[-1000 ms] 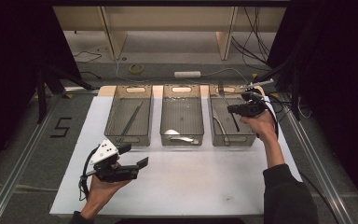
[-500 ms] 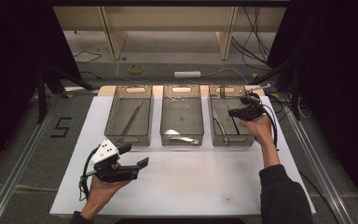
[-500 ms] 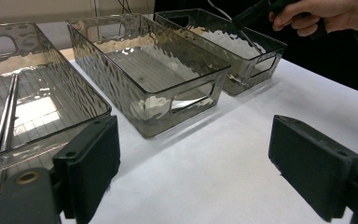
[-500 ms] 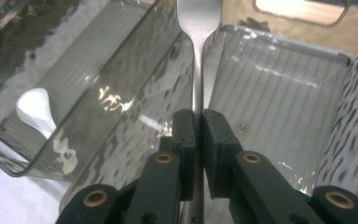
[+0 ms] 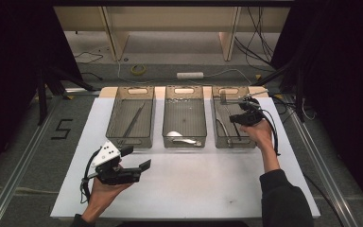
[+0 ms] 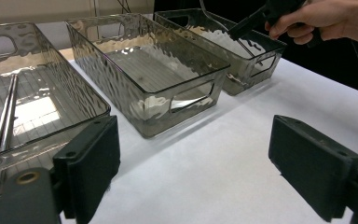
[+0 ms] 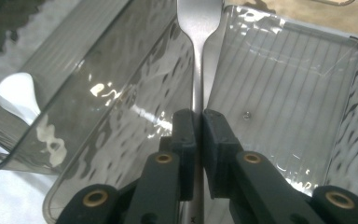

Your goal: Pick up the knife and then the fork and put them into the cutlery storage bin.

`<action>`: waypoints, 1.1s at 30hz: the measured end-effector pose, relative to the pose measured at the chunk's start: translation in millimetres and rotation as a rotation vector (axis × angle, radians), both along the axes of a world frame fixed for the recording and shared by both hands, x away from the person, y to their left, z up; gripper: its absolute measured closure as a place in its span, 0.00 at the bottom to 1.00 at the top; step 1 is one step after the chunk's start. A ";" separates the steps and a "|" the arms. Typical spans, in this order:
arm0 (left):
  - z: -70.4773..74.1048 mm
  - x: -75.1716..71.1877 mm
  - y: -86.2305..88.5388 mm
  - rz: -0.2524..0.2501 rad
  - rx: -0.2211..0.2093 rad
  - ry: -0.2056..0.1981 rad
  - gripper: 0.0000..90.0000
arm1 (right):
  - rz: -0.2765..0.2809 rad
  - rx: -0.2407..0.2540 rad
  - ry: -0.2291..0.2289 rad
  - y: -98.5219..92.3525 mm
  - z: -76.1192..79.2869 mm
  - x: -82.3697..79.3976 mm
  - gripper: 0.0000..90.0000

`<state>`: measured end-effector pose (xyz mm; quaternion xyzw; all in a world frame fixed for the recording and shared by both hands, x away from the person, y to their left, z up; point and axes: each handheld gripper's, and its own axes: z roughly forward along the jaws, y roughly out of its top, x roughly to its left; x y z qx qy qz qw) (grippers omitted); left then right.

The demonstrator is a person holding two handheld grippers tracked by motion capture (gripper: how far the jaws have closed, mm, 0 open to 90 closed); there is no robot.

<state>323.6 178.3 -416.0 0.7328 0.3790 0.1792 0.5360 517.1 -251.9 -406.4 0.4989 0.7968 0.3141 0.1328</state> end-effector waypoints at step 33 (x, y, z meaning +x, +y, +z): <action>-0.2 -0.2 -0.8 -0.001 -0.001 0.001 0.18 | -0.009 0.029 0.019 3.0 -2.6 -3.1 0.74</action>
